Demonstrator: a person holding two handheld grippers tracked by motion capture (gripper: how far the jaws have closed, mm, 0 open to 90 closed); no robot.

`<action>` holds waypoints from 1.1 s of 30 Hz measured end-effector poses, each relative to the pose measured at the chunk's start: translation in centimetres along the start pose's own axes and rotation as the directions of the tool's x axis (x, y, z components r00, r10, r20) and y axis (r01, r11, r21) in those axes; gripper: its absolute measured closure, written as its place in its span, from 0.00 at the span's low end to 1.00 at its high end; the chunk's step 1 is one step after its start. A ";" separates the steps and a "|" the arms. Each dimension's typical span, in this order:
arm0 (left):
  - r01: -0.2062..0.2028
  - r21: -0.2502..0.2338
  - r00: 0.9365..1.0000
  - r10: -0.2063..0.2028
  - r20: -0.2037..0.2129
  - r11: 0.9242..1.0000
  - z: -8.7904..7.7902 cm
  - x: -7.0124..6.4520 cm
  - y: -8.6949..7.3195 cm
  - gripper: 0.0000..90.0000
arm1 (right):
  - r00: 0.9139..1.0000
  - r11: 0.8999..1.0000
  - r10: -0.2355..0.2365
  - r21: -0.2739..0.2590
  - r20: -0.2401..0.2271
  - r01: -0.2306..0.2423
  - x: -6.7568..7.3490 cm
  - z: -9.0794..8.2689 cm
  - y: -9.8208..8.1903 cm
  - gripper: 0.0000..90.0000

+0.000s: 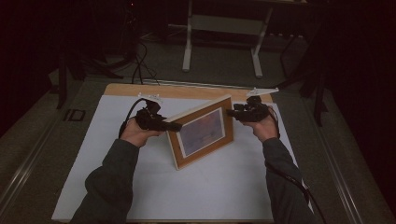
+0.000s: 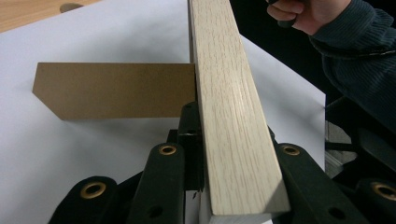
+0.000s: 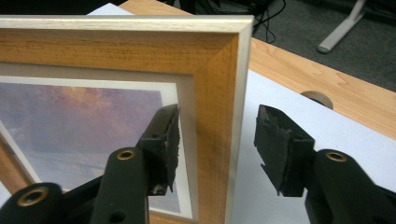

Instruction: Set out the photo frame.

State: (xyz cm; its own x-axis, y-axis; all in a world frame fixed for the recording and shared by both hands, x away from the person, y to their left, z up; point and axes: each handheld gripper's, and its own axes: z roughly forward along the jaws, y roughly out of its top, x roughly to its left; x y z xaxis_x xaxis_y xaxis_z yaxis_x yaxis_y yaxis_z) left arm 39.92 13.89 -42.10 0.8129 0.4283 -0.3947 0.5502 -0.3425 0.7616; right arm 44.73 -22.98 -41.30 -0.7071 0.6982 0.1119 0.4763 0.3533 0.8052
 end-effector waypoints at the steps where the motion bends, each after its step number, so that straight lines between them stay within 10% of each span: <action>1: -0.002 0.002 1.000 0.002 0.005 1.000 0.0 0.1 0.0 0.83 | 1.000 1.000 -0.006 -0.002 -0.007 0.006 0.0 0.1 0.0 0.53; 15: -0.017 -0.011 1.000 0.017 0.021 1.000 0.6 0.0 0.3 0.82 | 0.997 0.999 -0.023 -0.024 -0.068 0.021 -0.6 0.5 0.1 0.45; 23: -0.001 -0.049 0.995 -0.004 -0.104 0.999 0.5 -1.1 0.1 0.64 | 0.995 0.999 -0.022 -0.029 -0.095 0.019 -1.0 0.5 0.1 0.46; 33: 0.012 -0.155 0.977 -0.045 -0.210 0.988 -0.9 -2.5 -2.0 0.66 | 0.991 0.999 -0.031 -0.027 -0.133 0.027 -1.2 0.9 0.0 0.43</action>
State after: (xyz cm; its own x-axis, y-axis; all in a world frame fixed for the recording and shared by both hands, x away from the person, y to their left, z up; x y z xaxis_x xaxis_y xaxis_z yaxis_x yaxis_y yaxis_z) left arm 36.63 14.27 -42.17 0.7295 0.6088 -0.3118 0.5233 -0.2032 0.8276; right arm 46.08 -23.20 -41.95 -0.7845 0.5982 0.1636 0.4425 0.3550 0.8235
